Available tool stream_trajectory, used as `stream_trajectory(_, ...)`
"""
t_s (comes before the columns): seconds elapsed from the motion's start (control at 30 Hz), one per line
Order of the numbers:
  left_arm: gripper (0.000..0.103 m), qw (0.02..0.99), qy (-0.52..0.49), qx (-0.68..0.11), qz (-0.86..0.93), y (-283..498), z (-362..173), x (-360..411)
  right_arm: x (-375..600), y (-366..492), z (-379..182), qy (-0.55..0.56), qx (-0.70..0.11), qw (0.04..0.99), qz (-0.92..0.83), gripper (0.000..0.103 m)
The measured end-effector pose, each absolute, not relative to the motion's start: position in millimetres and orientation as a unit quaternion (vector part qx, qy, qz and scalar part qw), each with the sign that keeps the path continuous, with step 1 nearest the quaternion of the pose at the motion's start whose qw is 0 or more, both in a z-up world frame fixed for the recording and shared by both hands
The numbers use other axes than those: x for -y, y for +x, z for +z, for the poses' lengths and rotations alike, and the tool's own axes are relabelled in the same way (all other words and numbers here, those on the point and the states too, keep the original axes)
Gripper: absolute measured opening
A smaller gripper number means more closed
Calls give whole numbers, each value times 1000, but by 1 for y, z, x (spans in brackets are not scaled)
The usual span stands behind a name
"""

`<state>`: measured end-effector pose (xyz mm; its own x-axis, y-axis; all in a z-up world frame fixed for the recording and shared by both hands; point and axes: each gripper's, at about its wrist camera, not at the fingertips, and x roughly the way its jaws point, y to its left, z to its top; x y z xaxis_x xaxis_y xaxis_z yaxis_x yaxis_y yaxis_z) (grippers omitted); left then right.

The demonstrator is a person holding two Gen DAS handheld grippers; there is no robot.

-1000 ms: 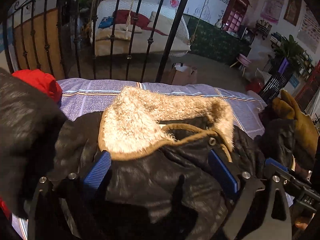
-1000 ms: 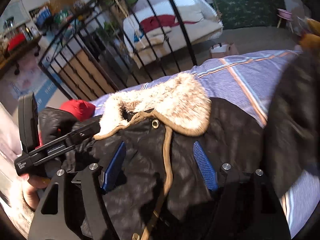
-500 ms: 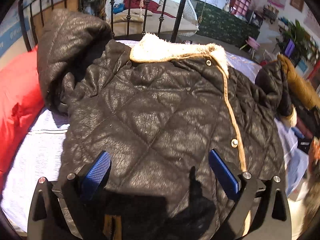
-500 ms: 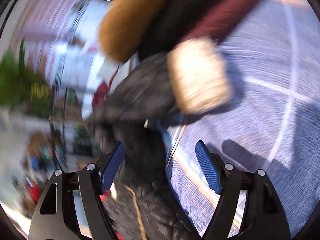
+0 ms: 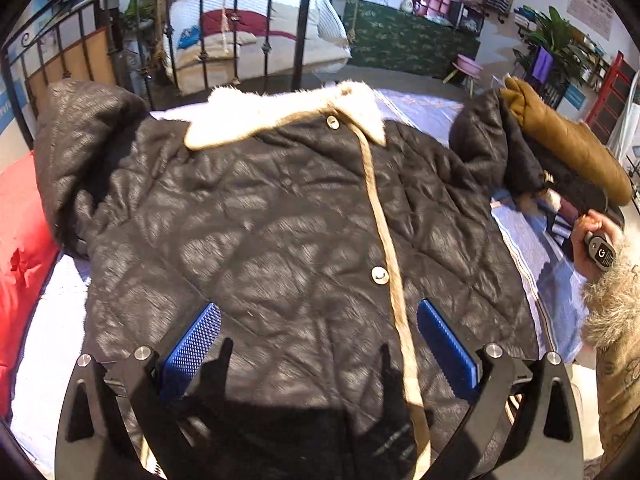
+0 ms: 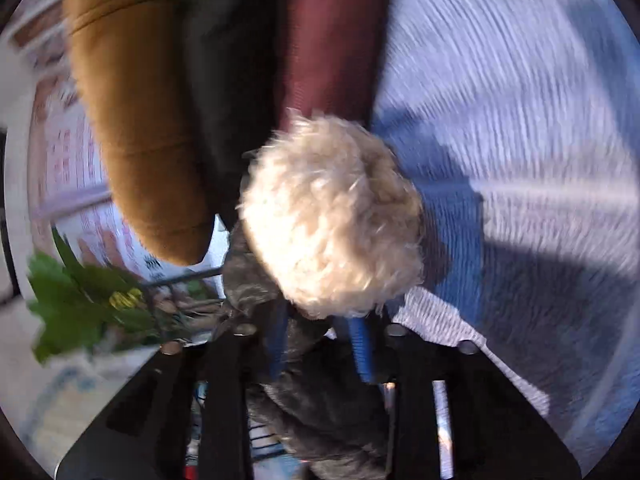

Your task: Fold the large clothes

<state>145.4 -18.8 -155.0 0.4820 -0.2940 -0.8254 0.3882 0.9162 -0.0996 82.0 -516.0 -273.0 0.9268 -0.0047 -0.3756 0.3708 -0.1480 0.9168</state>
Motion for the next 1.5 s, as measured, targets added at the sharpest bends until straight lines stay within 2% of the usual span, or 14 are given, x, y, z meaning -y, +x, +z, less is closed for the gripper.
stream_trajectory(0.2, 97, 856, 50, -472, -205, 143, -159, 26, 548, 38, -201, 608, -140, 754, -205, 18)
stream_trajectory(0.3, 97, 856, 48, -471, -209, 146, -157, 29, 578, 2, -150, 534, -116, 807, -224, 17)
stream_trajectory(0.43, 97, 857, 38, -466, -217, 148, -155, 30, 620, -47, -103, 486, -89, 830, -260, 14)
stream_trajectory(0.57, 97, 851, 30, -474, -222, 147, -160, 30, 641, -76, -115, 476, -132, 822, -284, 13)
stream_trajectory(0.7, 97, 844, 30, -487, -223, 145, -168, 28, 639, -94, -173, 498, -192, 780, -326, 14)
stream_trajectory(0.8, 97, 841, 27, -493, -222, 145, -172, 28, 643, -96, -209, 508, -256, 750, -338, 26)
stream_trajectory(0.87, 97, 841, 27, -493, -221, 144, -172, 28, 643, -104, -216, 514, -269, 742, -336, 51)
stream_trajectory(0.93, 97, 841, 25, -492, -223, 144, -171, 29, 640, -118, -202, 494, -251, 762, -333, 68)
stream_trajectory(0.97, 97, 841, 24, -491, -225, 143, -170, 30, 638, -120, -194, 477, -255, 768, -343, 71)
stream_trajectory(1.07, 97, 841, 24, -490, -230, 140, -170, 34, 636, -139, -171, 419, -268, 785, -369, 75)
stream_trajectory(1.13, 97, 838, 25, -492, -235, 140, -172, 38, 639, -148, -166, 422, -271, 794, -344, 81)
stream_trajectory(1.2, 97, 833, 29, -496, -243, 138, -174, 45, 644, -145, -173, 437, -278, 791, -326, 81)
stream_trajectory(1.37, 97, 833, 36, -487, -259, 129, -166, 54, 654, -127, -214, 548, -219, 744, -312, 81)
stream_trajectory(1.5, 97, 850, 57, -465, -240, 129, -156, 41, 643, -120, -224, 562, -207, 725, -341, 81)
